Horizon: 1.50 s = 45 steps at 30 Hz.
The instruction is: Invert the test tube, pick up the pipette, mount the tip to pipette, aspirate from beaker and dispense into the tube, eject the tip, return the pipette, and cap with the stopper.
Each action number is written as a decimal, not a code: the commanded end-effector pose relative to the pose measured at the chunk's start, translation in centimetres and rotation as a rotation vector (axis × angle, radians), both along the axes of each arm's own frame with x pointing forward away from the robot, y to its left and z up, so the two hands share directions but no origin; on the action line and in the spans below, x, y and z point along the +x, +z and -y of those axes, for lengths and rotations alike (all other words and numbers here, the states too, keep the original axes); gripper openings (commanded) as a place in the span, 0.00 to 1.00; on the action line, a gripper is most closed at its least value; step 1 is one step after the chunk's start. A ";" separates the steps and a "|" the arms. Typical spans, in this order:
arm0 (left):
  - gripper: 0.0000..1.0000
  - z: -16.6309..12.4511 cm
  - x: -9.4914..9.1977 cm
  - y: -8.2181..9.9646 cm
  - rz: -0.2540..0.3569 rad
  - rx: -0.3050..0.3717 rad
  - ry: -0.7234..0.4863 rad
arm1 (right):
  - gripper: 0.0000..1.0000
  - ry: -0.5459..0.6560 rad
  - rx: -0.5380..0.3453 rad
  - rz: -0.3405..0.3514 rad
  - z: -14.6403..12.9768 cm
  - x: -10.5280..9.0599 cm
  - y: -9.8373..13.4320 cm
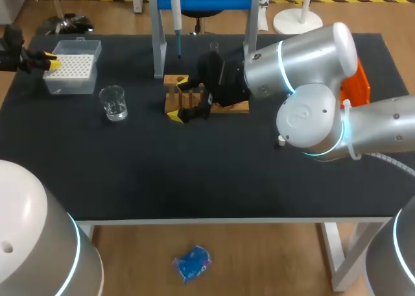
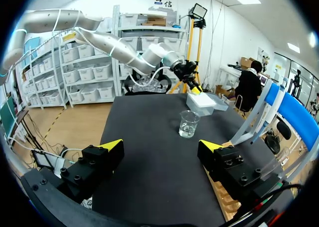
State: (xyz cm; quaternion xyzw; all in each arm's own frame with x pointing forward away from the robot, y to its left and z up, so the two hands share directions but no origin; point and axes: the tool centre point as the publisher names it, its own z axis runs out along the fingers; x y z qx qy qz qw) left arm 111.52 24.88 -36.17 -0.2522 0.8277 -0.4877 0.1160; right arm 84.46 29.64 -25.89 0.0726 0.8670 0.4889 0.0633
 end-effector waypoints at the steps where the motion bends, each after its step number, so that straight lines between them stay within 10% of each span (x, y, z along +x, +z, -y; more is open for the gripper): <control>1: 0.29 -0.2 0.2 -0.1 -0.007 -0.002 -0.007 | 1.00 0.001 -0.002 -0.001 0.1 0.0 0.1; 19: 0.00 -0.1 0.4 -0.4 -0.006 0.011 -0.008 | 1.00 0.001 -0.002 -0.001 0.1 0.0 0.1; 45: 0.00 -0.7 0.8 0.7 0.009 0.022 -0.035 | 1.00 0.001 -0.002 -0.001 0.1 0.0 0.1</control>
